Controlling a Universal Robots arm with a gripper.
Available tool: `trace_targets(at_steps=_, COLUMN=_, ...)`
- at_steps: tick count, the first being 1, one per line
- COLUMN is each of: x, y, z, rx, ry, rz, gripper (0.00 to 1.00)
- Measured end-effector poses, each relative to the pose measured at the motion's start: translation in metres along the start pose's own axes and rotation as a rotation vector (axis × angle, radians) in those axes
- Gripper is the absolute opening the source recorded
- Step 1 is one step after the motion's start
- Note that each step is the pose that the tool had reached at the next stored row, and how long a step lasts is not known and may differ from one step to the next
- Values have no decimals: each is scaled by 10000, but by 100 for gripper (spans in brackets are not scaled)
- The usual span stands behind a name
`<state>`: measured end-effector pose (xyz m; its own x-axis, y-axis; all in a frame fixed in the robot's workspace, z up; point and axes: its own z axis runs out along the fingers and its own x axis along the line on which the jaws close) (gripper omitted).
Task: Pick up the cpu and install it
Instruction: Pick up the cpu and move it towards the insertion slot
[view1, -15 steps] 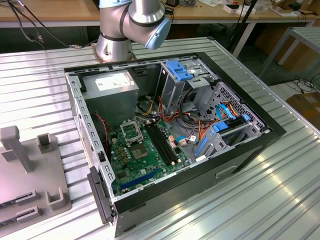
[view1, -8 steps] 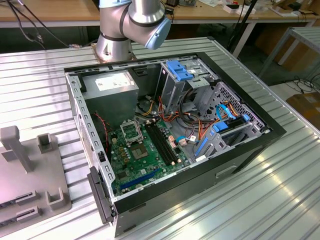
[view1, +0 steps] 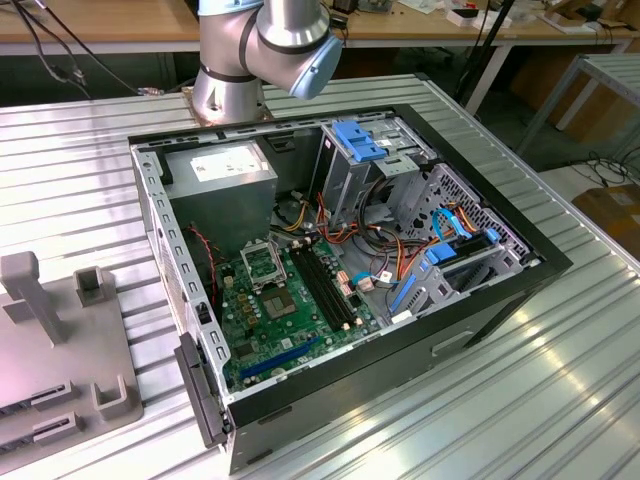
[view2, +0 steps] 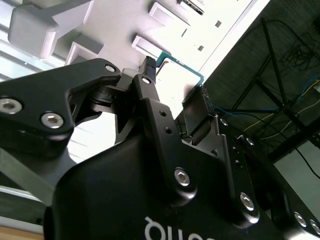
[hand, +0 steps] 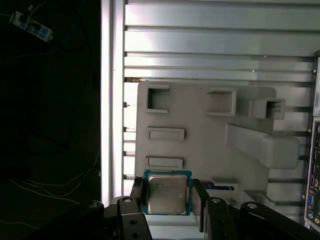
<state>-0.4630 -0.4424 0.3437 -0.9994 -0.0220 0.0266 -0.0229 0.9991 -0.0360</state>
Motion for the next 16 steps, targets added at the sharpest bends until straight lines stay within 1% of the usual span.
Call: trace_targets(at_steps=16, x=4, y=-6, z=-172, rx=-4, ry=0, rz=0, gripper=47)
